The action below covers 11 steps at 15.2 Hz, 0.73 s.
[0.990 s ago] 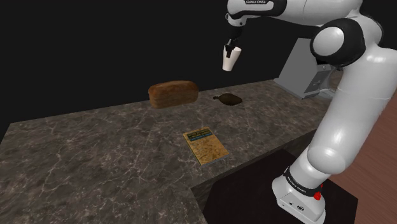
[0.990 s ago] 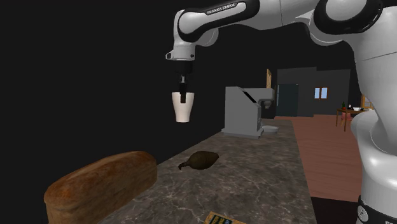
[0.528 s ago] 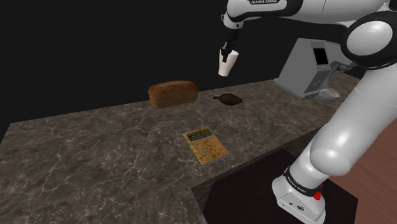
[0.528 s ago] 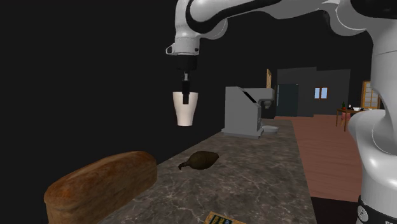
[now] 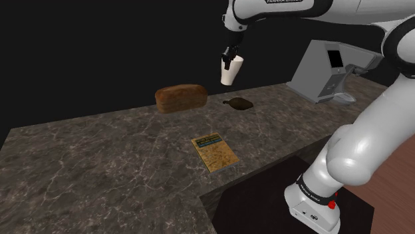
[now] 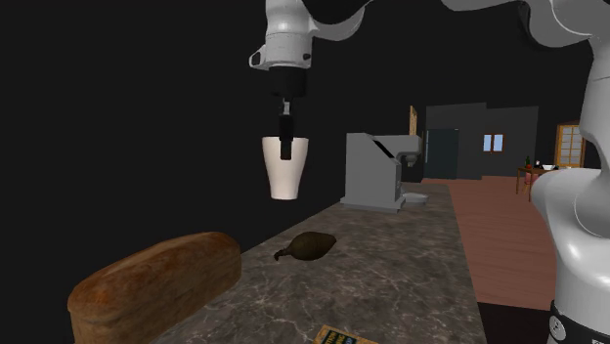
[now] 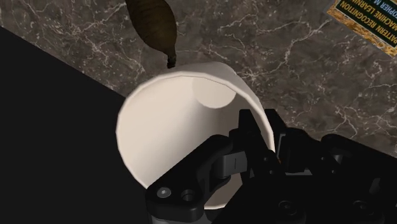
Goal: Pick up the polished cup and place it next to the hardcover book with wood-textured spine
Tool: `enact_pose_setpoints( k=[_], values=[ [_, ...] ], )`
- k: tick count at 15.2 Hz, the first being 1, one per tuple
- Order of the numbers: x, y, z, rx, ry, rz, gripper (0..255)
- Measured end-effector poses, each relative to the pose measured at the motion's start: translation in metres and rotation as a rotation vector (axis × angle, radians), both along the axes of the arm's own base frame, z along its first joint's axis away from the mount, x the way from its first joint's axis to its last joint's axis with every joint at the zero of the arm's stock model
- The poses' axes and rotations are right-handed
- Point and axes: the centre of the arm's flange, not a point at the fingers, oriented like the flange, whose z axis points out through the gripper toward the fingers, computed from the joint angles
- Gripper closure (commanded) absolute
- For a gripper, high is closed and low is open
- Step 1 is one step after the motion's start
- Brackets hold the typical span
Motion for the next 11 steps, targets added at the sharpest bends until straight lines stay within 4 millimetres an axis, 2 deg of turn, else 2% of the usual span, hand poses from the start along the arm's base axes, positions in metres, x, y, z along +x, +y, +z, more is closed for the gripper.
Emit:
enact_pose_setpoints(
  k=[8,11],
  values=[
    [-0.045,0.094,-0.003,0.0,0.001,-0.001,255],
    [-0.055,0.134,-0.001,0.0,0.0,0.0,255]
  ],
)
